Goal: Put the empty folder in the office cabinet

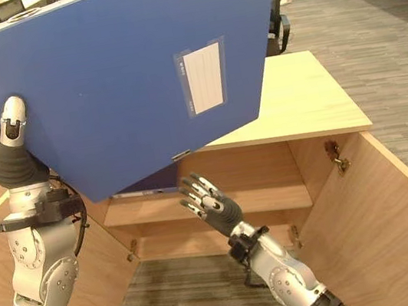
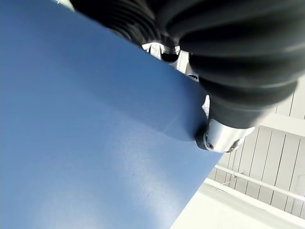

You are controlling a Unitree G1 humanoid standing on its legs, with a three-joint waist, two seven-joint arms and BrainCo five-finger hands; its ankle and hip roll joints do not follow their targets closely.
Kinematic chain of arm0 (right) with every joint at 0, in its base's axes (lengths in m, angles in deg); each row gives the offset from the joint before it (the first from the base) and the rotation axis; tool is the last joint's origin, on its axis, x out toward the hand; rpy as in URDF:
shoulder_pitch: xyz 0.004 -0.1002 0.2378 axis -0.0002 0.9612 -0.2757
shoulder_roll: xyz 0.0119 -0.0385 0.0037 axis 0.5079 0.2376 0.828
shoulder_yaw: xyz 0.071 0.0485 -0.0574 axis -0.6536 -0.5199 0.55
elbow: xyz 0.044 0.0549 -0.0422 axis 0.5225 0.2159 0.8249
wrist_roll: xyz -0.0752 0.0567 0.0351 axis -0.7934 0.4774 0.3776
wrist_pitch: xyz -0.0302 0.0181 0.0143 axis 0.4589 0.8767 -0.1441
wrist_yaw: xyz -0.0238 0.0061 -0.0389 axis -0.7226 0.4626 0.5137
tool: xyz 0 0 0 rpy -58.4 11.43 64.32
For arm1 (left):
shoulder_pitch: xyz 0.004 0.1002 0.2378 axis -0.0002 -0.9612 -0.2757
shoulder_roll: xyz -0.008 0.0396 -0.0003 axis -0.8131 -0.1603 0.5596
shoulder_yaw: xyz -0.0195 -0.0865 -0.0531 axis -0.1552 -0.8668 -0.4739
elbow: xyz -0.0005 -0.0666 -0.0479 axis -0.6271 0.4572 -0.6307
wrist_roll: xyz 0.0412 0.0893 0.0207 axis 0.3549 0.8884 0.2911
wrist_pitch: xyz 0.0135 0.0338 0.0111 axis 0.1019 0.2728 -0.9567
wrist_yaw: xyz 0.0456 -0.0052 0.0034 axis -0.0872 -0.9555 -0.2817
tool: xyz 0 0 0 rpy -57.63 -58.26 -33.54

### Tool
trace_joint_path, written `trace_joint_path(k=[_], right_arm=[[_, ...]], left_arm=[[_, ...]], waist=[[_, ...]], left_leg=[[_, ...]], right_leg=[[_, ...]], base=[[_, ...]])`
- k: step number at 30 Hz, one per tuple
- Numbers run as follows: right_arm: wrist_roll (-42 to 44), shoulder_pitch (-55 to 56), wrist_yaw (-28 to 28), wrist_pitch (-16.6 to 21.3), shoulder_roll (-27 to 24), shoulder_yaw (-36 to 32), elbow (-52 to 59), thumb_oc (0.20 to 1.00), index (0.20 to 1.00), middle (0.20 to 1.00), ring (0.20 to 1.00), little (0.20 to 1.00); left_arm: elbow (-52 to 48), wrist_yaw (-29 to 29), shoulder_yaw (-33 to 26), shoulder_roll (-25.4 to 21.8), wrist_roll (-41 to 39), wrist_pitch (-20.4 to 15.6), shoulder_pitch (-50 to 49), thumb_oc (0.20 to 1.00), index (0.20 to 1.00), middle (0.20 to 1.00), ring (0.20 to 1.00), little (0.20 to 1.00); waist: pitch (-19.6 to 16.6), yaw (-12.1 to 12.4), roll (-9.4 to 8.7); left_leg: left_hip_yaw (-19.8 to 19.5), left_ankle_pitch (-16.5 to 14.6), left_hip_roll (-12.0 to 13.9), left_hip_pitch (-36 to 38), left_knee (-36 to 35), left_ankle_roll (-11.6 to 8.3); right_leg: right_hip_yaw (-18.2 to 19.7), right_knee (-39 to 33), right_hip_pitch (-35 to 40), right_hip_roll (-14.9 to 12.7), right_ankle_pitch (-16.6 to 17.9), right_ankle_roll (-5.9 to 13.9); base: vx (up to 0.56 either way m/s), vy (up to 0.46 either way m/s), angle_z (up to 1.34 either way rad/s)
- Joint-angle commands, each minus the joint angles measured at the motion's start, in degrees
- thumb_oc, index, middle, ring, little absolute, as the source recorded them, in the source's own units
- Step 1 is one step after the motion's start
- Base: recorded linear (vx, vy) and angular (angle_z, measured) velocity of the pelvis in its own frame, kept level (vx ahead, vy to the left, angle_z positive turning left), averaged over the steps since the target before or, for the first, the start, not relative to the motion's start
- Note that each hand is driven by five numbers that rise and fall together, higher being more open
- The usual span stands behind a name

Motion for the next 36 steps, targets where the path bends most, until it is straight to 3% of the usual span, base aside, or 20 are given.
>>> trace_joint_path(k=[1, 10, 16, 34, 35, 36], right_arm=[[4.32, -4.71, 0.04, 5.40, 3.62, 0.58, 6.30, 1.000, 1.000, 1.000, 1.000, 1.000], [5.52, -10.30, -2.43, 9.76, 7.13, 1.35, 8.99, 1.000, 1.000, 1.000, 1.000, 1.000], [4.10, -14.00, -6.97, 13.68, 11.36, 1.01, 8.89, 1.000, 1.000, 1.000, 1.000, 1.000], [-1.09, -17.42, -13.17, 16.34, 14.00, -0.47, 5.55, 1.000, 1.000, 1.000, 1.000, 1.000], [-1.86, -17.51, -13.46, 16.24, 14.02, -0.81, 5.27, 0.856, 0.856, 0.856, 0.856, 0.856], [-2.44, -17.54, -13.66, 16.12, 13.94, -0.94, 5.15, 0.536, 0.536, 0.536, 0.536, 0.536]], left_arm=[[-1.84, -0.18, 0.13, -0.71, -2.31, -2.24, 1.35, 0.200, 0.200, 0.200, 0.200, 0.200], [-0.16, 0.24, 2.47, 0.54, -3.77, -1.84, -1.18, 0.200, 0.200, 0.200, 0.200, 0.200], [1.87, -0.69, 4.55, 1.98, -4.37, -1.86, -1.79, 0.200, 0.200, 0.200, 0.200, 0.200], [6.29, -1.34, 8.36, 4.38, -5.02, -1.61, -1.96, 0.200, 0.200, 0.200, 0.200, 0.200], [6.59, -1.33, 8.42, 4.47, -4.83, -1.61, -1.87, 0.200, 0.200, 0.200, 0.200, 0.200], [6.74, -1.31, 8.52, 4.50, -4.73, -1.60, -1.81, 0.200, 0.200, 0.200, 0.200, 0.200]], waist=[[-0.26, -0.19, -2.75], [-0.15, -0.15, -2.87], [0.02, 0.03, -2.95], [0.26, 0.59, -3.64], [0.27, 0.59, -3.69], [0.30, 0.59, -3.71]], left_leg=[[-1.56, -2.13, -0.79, -1.20, 0.21, 0.54], [-1.21, -2.11, -0.61, -1.29, 0.21, 0.60], [-1.20, -2.17, -0.51, -1.31, 0.21, 0.73], [-1.32, -3.11, -0.75, -1.10, 0.21, 1.00], [-1.37, -3.15, -0.77, -1.11, 0.21, 1.02], [-1.41, -3.17, -0.76, -1.12, 0.21, 1.03]], right_leg=[[0.60, 2.52, 2.57, -4.63, -5.53, 4.69], [0.91, 2.51, 2.36, -4.50, -5.45, 4.43], [1.03, 2.69, 2.16, -4.50, -5.51, 4.28], [0.85, 2.37, 2.91, -4.69, -6.14, 4.42], [0.85, 2.40, 2.93, -4.69, -6.18, 4.42], [0.82, 2.42, 2.92, -4.72, -6.18, 4.43]], base=[[0.00, 0.000, 0.00], [0.00, 0.000, 0.00], [0.01, 0.001, 0.00], [0.01, 0.002, 0.00], [0.00, 0.000, 0.00], [0.00, 0.000, 0.00]])
